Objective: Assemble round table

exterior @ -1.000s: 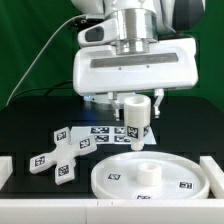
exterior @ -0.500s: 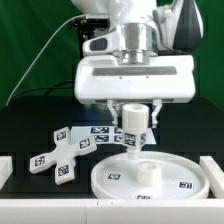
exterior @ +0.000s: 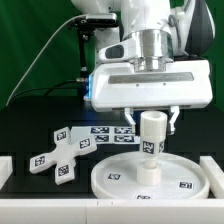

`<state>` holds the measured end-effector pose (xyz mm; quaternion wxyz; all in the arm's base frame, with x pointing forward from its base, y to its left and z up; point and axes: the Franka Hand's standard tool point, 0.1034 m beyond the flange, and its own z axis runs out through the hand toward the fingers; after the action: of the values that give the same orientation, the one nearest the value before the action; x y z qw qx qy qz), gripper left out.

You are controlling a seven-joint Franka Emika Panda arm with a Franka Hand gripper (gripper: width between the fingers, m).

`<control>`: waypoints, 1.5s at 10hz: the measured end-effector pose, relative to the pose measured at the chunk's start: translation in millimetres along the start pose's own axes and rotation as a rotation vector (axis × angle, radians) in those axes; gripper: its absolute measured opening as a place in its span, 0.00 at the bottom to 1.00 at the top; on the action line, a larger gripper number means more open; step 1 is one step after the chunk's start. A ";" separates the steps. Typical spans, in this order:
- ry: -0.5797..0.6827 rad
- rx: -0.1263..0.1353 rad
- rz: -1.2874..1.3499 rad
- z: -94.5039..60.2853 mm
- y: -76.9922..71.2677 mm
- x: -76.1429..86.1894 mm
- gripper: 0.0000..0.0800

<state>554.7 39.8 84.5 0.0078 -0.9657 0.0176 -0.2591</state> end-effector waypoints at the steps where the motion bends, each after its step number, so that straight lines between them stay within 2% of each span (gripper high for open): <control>1: 0.000 -0.003 0.003 0.1 2.7 0.6 0.50; 3: 0.017 -0.006 0.003 2.1 2.4 2.2 0.50; 5: -0.004 -0.003 0.001 11.6 -0.7 -5.4 0.50; 11: -0.010 -0.002 0.001 13.0 -1.0 -5.8 0.50; 13: -0.019 0.000 0.001 13.9 -1.3 -7.6 0.75; 14: -0.020 0.000 0.001 14.0 -1.3 -7.9 0.75; 15: -0.021 0.000 0.001 14.2 -1.2 -8.1 0.80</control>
Offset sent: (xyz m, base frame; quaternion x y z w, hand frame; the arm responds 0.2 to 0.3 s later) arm 0.0055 0.0089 -0.0198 -0.0074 0.0230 0.0161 0.9996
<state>554.8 41.3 68.2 0.0081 -0.9683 0.0180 -0.2490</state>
